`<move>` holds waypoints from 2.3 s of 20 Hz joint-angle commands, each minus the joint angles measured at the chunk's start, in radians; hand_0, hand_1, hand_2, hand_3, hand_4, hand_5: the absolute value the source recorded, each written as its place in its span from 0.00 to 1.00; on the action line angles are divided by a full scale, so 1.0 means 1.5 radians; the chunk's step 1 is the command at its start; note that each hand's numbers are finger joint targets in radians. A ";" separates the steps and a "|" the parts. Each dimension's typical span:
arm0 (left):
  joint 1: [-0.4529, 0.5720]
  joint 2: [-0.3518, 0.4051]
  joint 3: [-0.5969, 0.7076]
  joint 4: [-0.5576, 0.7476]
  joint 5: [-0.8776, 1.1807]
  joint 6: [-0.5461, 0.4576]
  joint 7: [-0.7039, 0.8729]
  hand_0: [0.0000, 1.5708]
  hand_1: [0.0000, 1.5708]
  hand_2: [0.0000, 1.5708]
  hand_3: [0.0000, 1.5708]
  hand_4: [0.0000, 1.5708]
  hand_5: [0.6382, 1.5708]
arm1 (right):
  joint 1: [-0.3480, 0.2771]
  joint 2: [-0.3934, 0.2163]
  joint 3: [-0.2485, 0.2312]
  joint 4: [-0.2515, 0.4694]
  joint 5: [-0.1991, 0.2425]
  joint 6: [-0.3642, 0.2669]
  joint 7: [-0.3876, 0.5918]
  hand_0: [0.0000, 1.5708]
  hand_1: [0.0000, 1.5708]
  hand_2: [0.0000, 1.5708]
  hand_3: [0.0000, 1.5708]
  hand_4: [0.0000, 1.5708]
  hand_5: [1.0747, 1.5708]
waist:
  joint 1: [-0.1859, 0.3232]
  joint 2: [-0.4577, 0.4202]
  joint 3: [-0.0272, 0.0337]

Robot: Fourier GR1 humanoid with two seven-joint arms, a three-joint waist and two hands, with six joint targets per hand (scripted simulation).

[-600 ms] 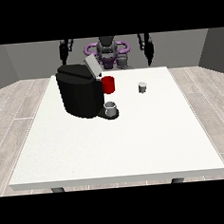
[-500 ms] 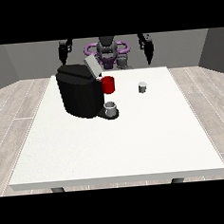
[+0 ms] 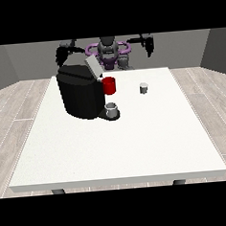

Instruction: Insert the coffee pod into the coffee machine and close the lid

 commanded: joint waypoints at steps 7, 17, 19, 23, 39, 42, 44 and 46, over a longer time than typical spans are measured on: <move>-0.101 0.105 0.070 0.059 -0.059 -0.021 0.033 0.00 0.00 0.00 0.00 0.00 1.00 | -0.023 0.016 0.002 -0.011 -0.004 -0.012 -0.015 0.00 0.00 0.00 0.00 0.11 1.00 | -0.042 0.038 0.0016; -0.241 0.146 0.100 0.211 -0.093 -0.031 0.092 0.00 0.00 0.00 0.00 0.00 1.00 | -0.084 0.034 0.035 0.022 -0.008 -0.018 -0.038 0.00 0.00 0.00 0.00 0.18 1.00 | -0.084 0.122 0.0015; -0.261 0.126 0.104 0.274 -0.102 -0.017 0.073 0.00 0.00 0.00 0.00 0.00 1.00 | -0.098 0.024 0.034 -0.003 0.003 -0.012 0.003 0.00 0.00 0.00 0.00 0.22 1.00 | -0.098 0.120 0.0013; -0.311 0.144 0.121 0.354 -0.109 -0.029 0.066 0.00 0.00 0.00 0.00 0.00 1.00 | -0.125 0.034 0.028 0.023 0.011 -0.037 0.008 0.00 0.00 0.00 0.00 0.23 1.00 | -0.086 0.132 0.0015; -0.356 0.124 0.074 0.509 -0.238 0.008 0.067 0.41 0.41 0.46 0.22 0.00 1.00 | -0.145 0.010 0.004 0.128 0.020 -0.035 0.009 0.00 0.00 0.00 0.00 0.25 1.00 | -0.075 0.106 0.0016; -0.375 0.173 0.083 0.519 -0.248 -0.023 0.088 0.48 0.48 0.52 0.33 0.00 1.00 | -0.122 0.022 0.015 0.118 0.015 -0.032 0.016 0.00 0.00 0.00 0.00 0.25 1.00 | -0.086 0.087 0.0016; -0.360 0.166 0.051 0.537 -0.296 0.015 0.023 0.45 0.45 0.49 0.31 0.00 1.00 | -0.153 0.013 0.008 0.119 0.020 -0.035 0.007 0.00 0.00 0.00 0.00 0.28 1.00 | -0.087 0.125 0.0015; -0.377 0.144 0.041 0.553 -0.321 0.053 0.034 0.37 0.37 0.46 0.30 0.00 1.00 | -0.191 0.012 -0.001 0.131 0.019 -0.044 0.008 0.00 0.00 0.00 0.00 0.29 1.00 | -0.084 0.147 0.0015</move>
